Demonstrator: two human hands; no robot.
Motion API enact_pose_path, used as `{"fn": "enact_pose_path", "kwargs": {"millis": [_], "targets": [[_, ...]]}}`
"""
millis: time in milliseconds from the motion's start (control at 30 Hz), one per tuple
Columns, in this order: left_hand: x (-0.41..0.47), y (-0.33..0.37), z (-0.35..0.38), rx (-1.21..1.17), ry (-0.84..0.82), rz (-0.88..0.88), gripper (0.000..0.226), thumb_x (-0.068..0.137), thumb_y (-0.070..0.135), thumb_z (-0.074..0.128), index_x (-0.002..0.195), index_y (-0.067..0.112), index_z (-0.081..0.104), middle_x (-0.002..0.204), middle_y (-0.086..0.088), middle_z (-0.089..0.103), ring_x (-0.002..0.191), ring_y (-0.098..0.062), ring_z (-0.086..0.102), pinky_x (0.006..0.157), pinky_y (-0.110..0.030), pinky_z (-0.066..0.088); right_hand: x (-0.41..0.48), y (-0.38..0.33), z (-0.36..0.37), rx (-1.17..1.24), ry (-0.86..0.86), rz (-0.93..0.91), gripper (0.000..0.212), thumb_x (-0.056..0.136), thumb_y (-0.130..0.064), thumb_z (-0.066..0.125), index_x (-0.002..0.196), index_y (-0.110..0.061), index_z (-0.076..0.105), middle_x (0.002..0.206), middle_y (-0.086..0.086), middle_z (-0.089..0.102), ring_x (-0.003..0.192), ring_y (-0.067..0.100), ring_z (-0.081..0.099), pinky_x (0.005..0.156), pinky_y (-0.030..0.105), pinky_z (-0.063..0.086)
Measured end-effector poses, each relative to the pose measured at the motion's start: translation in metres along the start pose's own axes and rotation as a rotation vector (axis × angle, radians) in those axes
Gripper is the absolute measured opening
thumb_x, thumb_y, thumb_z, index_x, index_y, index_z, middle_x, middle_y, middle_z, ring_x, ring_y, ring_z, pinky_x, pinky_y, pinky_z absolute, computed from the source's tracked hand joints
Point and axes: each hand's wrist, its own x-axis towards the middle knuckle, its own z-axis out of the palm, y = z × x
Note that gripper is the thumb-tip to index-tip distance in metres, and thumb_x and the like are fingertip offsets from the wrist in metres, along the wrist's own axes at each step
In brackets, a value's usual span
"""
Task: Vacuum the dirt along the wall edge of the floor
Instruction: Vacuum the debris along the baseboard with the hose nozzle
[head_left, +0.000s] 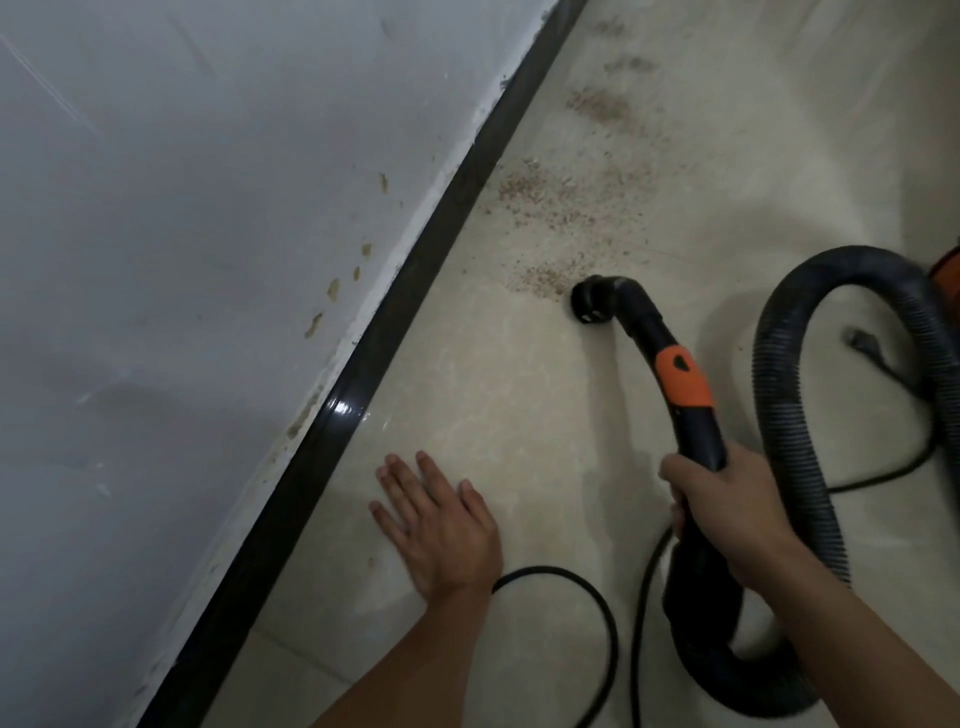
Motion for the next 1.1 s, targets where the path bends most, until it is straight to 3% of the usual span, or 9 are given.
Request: {"fn": "enact_pose_path", "kwargs": {"millis": [267, 533, 700, 833, 1000, 1100], "targets": [[0.001, 0.001, 0.002, -0.004, 0.003, -0.004, 0.065, 0.094, 0.039, 0.022, 0.147, 0.004, 0.034, 0.156, -0.023, 0.024, 0.147, -0.034, 0.016, 0.116, -0.056, 0.013, 0.022, -0.047, 0.065, 0.054, -0.141, -0.015, 0.013, 0.081, -0.004, 0.066, 0.085, -0.005, 0.054, 0.056, 0.011, 0.051, 0.035, 0.021, 0.046, 0.040, 0.028, 0.043], [0.000, -0.002, 0.006, 0.014, -0.002, -0.006, 0.063, 0.096, 0.040, 0.025, 0.149, 0.006, 0.031, 0.157, -0.021, 0.019, 0.148, -0.033, 0.011, 0.117, -0.055, 0.010, 0.030, -0.081, 0.114, -0.014, -0.259, -0.068, 0.014, 0.081, -0.008, 0.067, 0.089, -0.008, 0.055, 0.065, 0.013, 0.055, 0.043, 0.024, 0.051, 0.048, 0.033, 0.049], [0.001, -0.002, 0.006, 0.015, -0.008, -0.010, 0.064, 0.095, 0.040, 0.026, 0.148, 0.006, 0.034, 0.157, -0.022, 0.021, 0.148, -0.033, 0.012, 0.118, -0.055, 0.009, 0.022, -0.069, 0.077, -0.181, -0.302, -0.122, 0.012, 0.078, -0.010, 0.067, 0.081, -0.010, 0.056, 0.053, 0.009, 0.057, 0.038, 0.022, 0.052, 0.042, 0.031, 0.045], [0.001, -0.001, 0.004, 0.017, -0.004, -0.003, 0.064, 0.094, 0.039, 0.026, 0.147, 0.004, 0.036, 0.156, -0.023, 0.023, 0.147, -0.034, 0.014, 0.117, -0.055, 0.009, 0.002, -0.040, 0.034, -0.346, -0.201, -0.142, 0.014, 0.076, -0.014, 0.071, 0.077, -0.013, 0.057, 0.055, 0.010, 0.058, 0.040, 0.019, 0.052, 0.042, 0.036, 0.048], [-0.001, 0.000, 0.001, 0.032, -0.016, -0.009, 0.065, 0.094, 0.040, 0.023, 0.148, 0.005, 0.033, 0.156, -0.023, 0.022, 0.147, -0.034, 0.014, 0.117, -0.055, 0.011, 0.025, -0.074, 0.074, -0.278, -0.185, -0.198, 0.016, 0.077, -0.020, 0.070, 0.084, -0.015, 0.056, 0.078, 0.019, 0.066, 0.065, 0.037, 0.066, 0.062, 0.049, 0.058], [0.000, 0.002, -0.001, 0.022, -0.008, -0.004, 0.066, 0.094, 0.040, 0.022, 0.147, 0.004, 0.035, 0.155, -0.023, 0.025, 0.147, -0.035, 0.017, 0.116, -0.057, 0.015, 0.011, -0.071, 0.090, -0.368, -0.252, -0.242, 0.020, 0.077, -0.026, 0.069, 0.088, -0.018, 0.054, 0.079, 0.010, 0.065, 0.067, 0.033, 0.065, 0.059, 0.040, 0.055]]}}
